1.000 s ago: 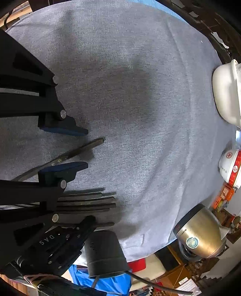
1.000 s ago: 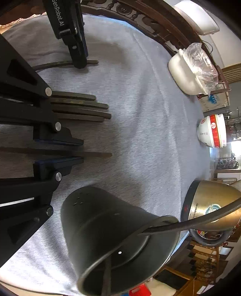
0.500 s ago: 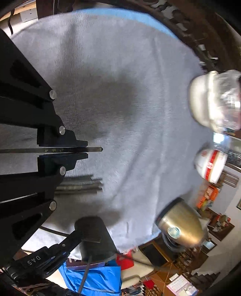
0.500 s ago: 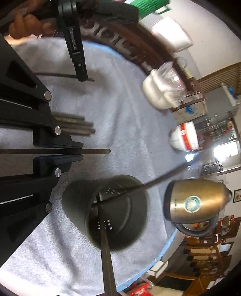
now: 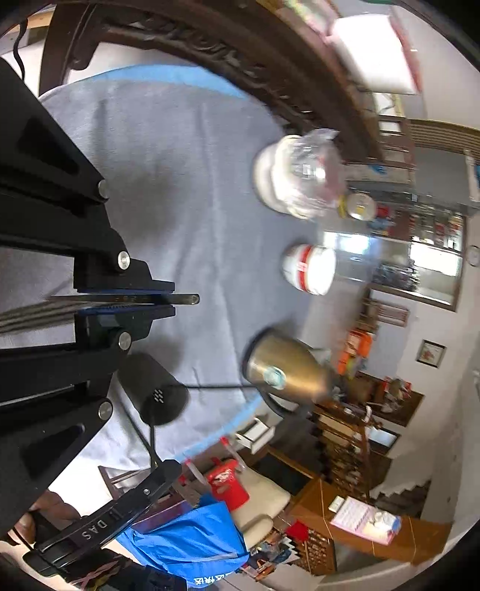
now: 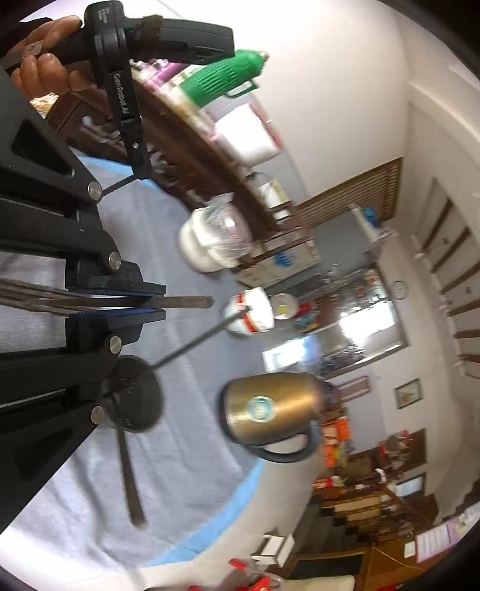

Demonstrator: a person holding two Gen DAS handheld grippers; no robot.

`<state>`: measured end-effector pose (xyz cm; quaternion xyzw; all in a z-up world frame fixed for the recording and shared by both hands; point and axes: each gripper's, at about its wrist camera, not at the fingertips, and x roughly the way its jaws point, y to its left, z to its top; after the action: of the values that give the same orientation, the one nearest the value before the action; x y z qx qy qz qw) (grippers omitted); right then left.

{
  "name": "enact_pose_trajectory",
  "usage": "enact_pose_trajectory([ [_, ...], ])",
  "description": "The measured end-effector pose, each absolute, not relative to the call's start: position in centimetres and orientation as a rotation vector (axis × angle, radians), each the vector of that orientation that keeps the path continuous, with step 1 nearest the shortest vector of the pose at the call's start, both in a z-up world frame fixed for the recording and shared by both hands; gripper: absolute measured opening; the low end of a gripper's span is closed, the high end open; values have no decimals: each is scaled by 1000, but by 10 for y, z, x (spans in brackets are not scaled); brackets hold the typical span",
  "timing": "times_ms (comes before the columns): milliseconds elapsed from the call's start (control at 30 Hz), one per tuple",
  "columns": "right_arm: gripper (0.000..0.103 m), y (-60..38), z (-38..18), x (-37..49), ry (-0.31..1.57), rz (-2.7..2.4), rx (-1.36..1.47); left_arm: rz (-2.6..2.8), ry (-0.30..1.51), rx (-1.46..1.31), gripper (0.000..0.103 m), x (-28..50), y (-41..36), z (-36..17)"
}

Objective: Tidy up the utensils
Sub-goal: 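Lift both chopsticks and lower them into the gray cup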

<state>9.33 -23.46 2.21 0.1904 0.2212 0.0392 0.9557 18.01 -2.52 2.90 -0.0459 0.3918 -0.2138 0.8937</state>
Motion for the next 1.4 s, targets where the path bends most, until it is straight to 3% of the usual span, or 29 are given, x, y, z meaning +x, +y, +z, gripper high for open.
enact_pose_trajectory([
  [800, 6, -317, 79, 37, 133, -163, 502, -513, 471, -181, 5, 150, -79, 125],
  [1400, 6, -328, 41, 54, 244, -239, 457, -478, 432, -149, 5, 155, -152, 73],
])
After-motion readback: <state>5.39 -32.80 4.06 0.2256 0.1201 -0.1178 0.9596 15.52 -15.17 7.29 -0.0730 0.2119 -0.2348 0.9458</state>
